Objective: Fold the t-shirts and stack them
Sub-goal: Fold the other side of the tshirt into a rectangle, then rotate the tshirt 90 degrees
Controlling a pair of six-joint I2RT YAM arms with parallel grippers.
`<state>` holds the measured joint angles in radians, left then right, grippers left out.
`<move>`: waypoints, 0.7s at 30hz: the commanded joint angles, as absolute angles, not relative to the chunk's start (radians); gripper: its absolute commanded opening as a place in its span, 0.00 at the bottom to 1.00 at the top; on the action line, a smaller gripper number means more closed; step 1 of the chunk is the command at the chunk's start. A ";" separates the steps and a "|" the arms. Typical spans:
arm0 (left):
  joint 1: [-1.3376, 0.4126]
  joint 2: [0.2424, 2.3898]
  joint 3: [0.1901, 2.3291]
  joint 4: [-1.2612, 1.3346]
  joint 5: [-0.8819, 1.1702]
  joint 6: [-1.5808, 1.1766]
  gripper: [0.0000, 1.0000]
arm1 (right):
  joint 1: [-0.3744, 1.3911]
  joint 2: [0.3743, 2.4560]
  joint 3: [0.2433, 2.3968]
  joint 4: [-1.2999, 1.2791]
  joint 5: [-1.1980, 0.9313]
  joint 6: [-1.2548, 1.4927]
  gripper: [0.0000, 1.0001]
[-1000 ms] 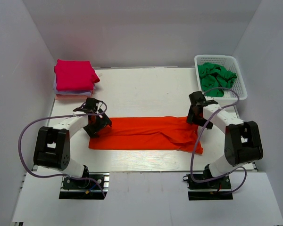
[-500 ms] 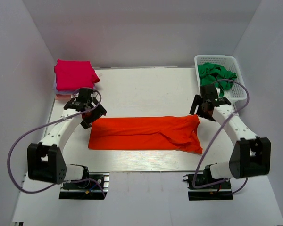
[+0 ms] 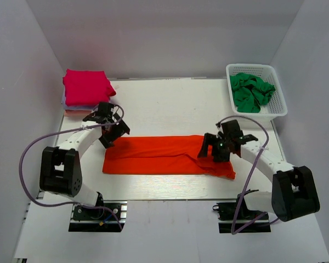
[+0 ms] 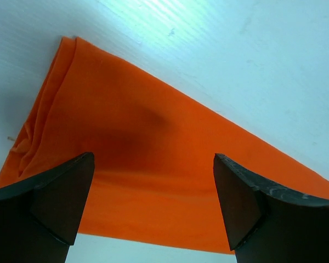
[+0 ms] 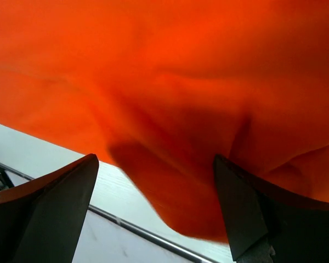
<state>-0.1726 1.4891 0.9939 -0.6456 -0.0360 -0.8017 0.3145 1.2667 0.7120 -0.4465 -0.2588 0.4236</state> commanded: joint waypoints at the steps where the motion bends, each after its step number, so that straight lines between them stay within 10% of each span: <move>1: -0.176 1.517 0.974 -0.623 -0.044 -0.802 0.99 | 0.308 1.244 0.609 -0.407 -0.302 0.494 0.90; 9: -0.158 1.583 0.894 -0.632 -0.116 -0.830 0.99 | 0.302 1.368 0.503 -0.311 -0.232 0.583 0.90; 21: -0.172 1.553 0.839 -0.863 -0.222 -0.917 0.99 | 0.275 1.687 0.940 -0.357 -0.051 0.404 0.90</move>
<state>-0.1661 1.5719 0.8906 -0.6903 -0.1501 -0.8673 0.2970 1.5723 0.8509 -0.3771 -0.2455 0.5621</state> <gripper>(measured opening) 0.989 0.901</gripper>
